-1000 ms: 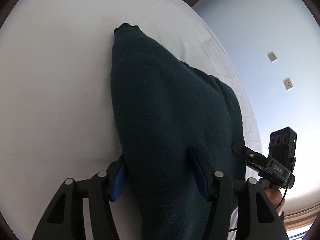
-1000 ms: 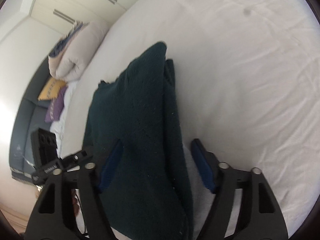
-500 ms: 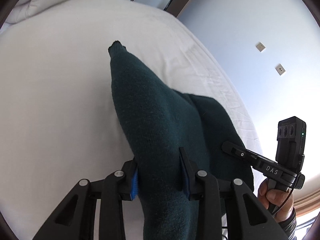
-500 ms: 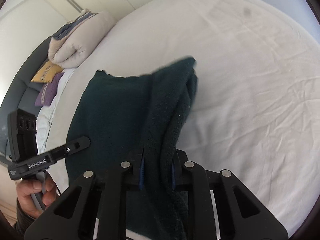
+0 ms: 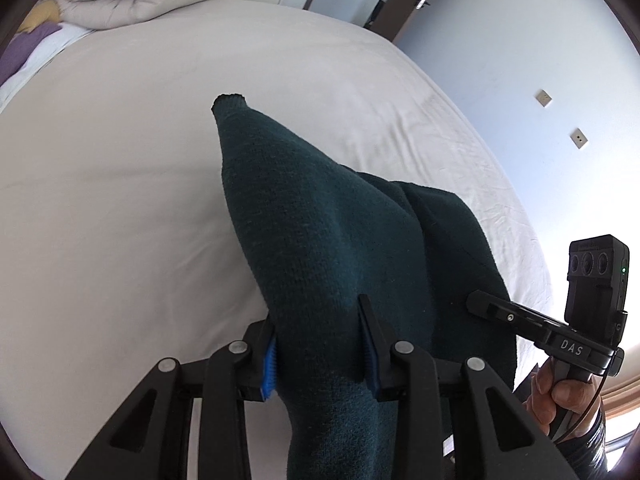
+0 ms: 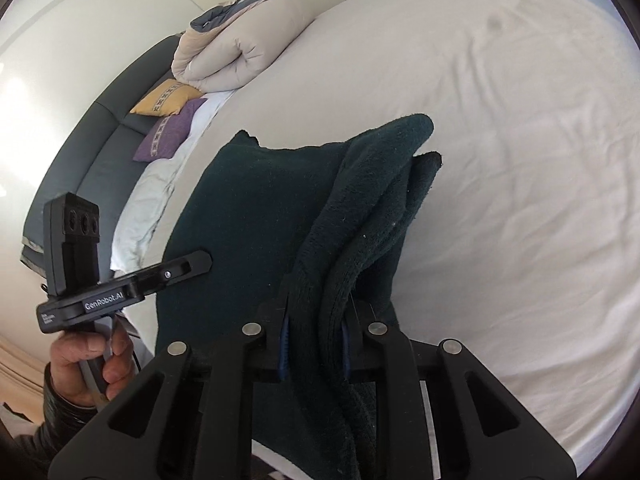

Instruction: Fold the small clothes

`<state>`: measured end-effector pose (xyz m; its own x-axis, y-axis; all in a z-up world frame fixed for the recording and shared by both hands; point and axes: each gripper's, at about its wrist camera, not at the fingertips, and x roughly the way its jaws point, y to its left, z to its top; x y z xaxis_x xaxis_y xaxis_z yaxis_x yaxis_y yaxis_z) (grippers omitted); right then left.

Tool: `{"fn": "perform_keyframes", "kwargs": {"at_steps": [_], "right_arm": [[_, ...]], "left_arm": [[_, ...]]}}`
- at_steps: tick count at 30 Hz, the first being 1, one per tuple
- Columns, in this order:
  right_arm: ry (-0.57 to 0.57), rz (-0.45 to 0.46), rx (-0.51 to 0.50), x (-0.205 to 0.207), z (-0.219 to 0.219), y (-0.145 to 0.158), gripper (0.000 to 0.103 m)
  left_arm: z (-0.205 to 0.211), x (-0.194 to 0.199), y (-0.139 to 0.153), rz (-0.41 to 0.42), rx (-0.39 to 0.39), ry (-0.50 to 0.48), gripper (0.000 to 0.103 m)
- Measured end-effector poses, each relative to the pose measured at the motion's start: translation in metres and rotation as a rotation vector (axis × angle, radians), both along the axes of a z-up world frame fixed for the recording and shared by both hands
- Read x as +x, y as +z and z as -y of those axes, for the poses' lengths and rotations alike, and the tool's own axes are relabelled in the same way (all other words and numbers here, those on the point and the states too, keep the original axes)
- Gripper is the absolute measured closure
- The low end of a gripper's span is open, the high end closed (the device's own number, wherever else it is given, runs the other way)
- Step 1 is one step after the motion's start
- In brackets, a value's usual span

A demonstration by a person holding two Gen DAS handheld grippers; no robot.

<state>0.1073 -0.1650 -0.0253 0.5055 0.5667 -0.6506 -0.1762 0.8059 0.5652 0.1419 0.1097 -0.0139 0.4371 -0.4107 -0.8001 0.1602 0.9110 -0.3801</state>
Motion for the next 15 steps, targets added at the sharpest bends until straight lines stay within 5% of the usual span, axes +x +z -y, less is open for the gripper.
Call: {"fn": "perform_keyframes", "kwargs": {"at_steps": [11, 15], "right_arm": [[0.024, -0.080, -0.022, -0.009, -0.046, -0.043, 0.085], [-0.003, -0.085, -0.030, 0.002, -0.038, -0.065, 0.084]], "left_arm": [[-0.034, -0.021, -0.046, -0.041, -0.002, 0.029, 0.067], [-0.040, -0.021, -0.066, -0.048, -0.040, 0.076, 0.055]]}}
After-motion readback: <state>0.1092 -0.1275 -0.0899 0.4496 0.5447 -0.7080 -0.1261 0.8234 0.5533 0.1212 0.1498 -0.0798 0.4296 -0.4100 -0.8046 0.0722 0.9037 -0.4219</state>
